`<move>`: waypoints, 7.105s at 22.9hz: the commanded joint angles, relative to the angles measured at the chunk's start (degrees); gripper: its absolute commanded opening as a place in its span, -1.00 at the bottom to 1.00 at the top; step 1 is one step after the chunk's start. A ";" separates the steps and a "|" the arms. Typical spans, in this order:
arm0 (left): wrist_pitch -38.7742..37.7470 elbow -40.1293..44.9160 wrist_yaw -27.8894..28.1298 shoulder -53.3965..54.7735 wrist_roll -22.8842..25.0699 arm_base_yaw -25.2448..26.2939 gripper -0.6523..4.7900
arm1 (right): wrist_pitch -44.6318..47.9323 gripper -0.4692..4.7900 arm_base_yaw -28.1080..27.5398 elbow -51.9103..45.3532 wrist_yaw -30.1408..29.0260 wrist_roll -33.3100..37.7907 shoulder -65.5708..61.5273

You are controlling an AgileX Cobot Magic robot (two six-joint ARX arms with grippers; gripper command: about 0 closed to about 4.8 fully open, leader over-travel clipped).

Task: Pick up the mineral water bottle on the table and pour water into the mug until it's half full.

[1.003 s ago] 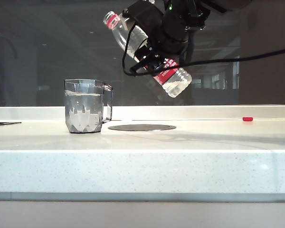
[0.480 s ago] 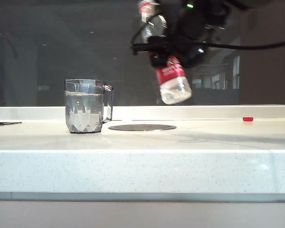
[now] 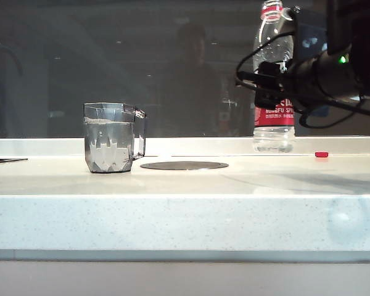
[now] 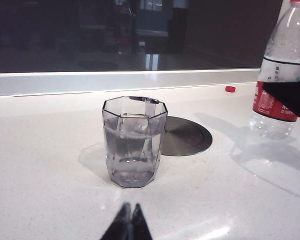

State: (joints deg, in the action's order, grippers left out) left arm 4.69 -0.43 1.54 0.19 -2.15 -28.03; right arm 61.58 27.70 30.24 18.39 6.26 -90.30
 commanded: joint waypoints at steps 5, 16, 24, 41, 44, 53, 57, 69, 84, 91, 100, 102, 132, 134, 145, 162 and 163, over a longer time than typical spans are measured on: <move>0.52 -0.15 -0.24 0.02 0.22 0.09 -0.77 | 10.82 0.04 -0.83 0.28 -0.55 0.20 -7.74; 0.44 -0.15 -0.24 0.02 0.22 0.09 -0.77 | 11.13 0.78 -0.57 -1.68 -0.63 0.26 -10.14; -0.39 -0.15 -0.24 0.02 0.22 0.11 -0.77 | 17.09 1.00 -0.55 -6.45 -2.32 2.60 -10.03; -0.96 -0.17 -0.26 0.02 0.22 6.75 -0.77 | 19.04 1.00 3.63 -14.12 -5.68 6.34 -1.25; -1.40 -0.17 -0.26 0.02 0.22 10.49 -0.77 | 19.06 1.00 6.91 -15.17 -4.76 6.34 1.14; -0.48 -0.17 -0.31 0.02 0.22 22.84 -0.77 | 17.81 0.95 16.26 -20.06 -1.92 5.95 12.41; -0.96 -0.15 -0.28 0.02 0.22 26.47 -0.77 | 17.46 0.17 16.65 -24.09 -1.55 5.31 19.65; -0.81 -0.15 -0.87 0.02 0.22 28.65 -0.77 | 3.43 -0.85 16.50 -27.10 2.49 5.29 35.17; -0.83 -0.15 -0.90 0.02 0.22 28.68 -0.77 | 1.92 -0.81 16.46 -27.12 5.95 3.78 36.00; -0.83 -0.15 -0.90 0.02 0.22 28.68 -0.77 | -1.60 -0.81 16.46 -27.12 5.95 3.78 35.98; -0.94 -0.15 -0.68 0.02 0.22 28.68 -0.77 | -10.47 -0.81 14.08 -27.26 12.61 -3.54 45.48; -0.94 -0.15 -0.70 0.02 0.22 28.68 -0.77 | -15.41 -0.81 10.49 -27.52 10.91 -3.52 51.41; -1.25 -0.15 -0.68 0.02 0.22 28.70 -0.77 | -56.76 -0.82 -30.56 -30.16 -17.49 -5.05 90.40; -1.25 -0.15 -0.68 0.02 0.22 28.70 -0.77 | -56.76 -0.82 -30.56 -30.16 -17.46 -5.07 90.40; -1.22 -0.15 -0.68 0.02 0.22 28.70 -0.77 | -57.09 -0.82 -30.62 -30.16 -17.16 -4.68 90.40; -1.22 -0.15 -0.68 0.02 0.22 28.70 -0.77 | -57.09 -0.82 -30.62 -30.16 -17.09 -4.68 90.40; -1.22 -0.15 -0.68 0.02 0.22 28.70 -0.77 | -57.09 -0.82 -30.62 -30.16 -17.09 -4.68 90.40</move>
State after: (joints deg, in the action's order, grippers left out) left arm 2.76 -0.43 0.89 0.19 -2.15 0.56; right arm 3.51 -2.87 0.27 1.06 1.50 -0.03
